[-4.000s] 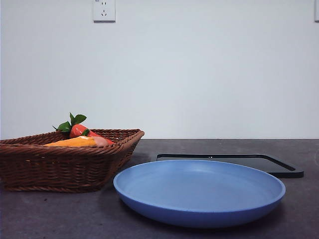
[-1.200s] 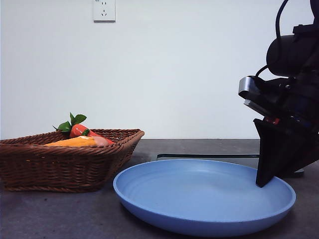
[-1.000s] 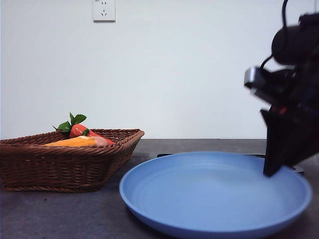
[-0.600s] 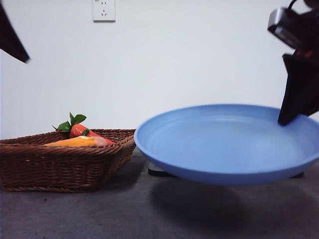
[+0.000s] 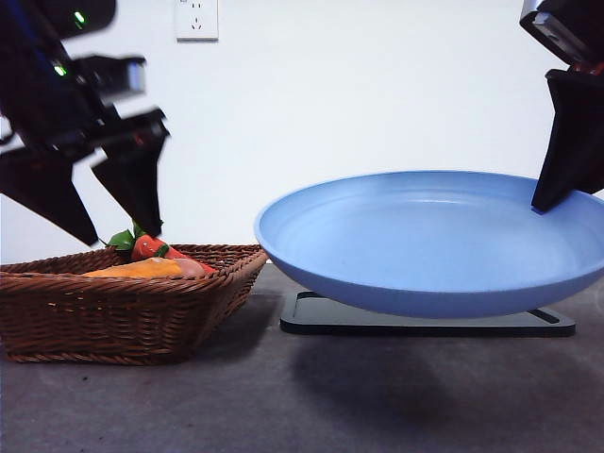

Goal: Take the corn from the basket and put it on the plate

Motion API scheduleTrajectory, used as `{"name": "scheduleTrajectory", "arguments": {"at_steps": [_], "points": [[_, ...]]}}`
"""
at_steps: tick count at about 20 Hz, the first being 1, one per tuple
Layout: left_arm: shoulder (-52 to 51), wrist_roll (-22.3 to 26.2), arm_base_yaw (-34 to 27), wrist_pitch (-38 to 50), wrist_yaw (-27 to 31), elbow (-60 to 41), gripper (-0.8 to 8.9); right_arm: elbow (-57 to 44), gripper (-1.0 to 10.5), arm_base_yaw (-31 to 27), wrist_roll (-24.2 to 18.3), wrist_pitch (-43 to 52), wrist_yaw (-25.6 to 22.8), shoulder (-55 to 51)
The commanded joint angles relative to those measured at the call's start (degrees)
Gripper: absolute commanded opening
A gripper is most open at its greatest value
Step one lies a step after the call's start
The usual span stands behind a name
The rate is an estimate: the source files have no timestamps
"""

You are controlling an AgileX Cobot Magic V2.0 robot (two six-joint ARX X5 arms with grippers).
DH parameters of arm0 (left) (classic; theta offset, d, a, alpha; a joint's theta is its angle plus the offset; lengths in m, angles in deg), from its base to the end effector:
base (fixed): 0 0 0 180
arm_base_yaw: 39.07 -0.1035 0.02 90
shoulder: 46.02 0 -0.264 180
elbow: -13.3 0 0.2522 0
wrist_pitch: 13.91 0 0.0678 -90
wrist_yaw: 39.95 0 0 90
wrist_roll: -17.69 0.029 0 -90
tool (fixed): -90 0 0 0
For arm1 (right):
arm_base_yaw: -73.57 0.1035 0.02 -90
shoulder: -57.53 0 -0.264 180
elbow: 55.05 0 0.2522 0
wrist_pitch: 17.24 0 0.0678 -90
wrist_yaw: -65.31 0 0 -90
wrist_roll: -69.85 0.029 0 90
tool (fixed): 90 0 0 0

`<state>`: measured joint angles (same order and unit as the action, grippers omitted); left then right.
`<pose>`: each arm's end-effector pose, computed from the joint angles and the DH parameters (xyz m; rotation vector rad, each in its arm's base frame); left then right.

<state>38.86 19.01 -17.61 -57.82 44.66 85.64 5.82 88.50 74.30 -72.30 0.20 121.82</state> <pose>0.2745 -0.1108 0.2311 0.1597 0.9792 -0.4413 0.1963 0.0650 0.2461 0.1582 1.0607 0.5924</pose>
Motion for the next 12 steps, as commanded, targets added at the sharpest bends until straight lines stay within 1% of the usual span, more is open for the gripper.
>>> {"name": "scheduleTrajectory", "arguments": {"at_steps": [1,3,8,9,12], "points": [[3.98,1.86,0.61,0.48,1.16,2.14,4.01,1.11,0.0,0.17,0.72,0.7,0.52,0.31],[6.51,2.54,0.81,1.51,1.55,2.21,4.01,1.11,0.0,0.17,0.72,1.09,0.52,0.31],[10.12,2.51,0.92,2.82,1.6,2.21,4.0,1.11,0.0,0.17,0.74,1.88,0.52,0.31],[10.54,2.51,1.14,2.86,1.6,2.21,3.81,1.11,0.0,0.17,0.74,1.9,0.52,0.31],[10.8,2.4,1.49,2.86,1.6,2.21,2.69,1.11,0.0,0.17,0.74,2.05,0.52,0.31]]}}
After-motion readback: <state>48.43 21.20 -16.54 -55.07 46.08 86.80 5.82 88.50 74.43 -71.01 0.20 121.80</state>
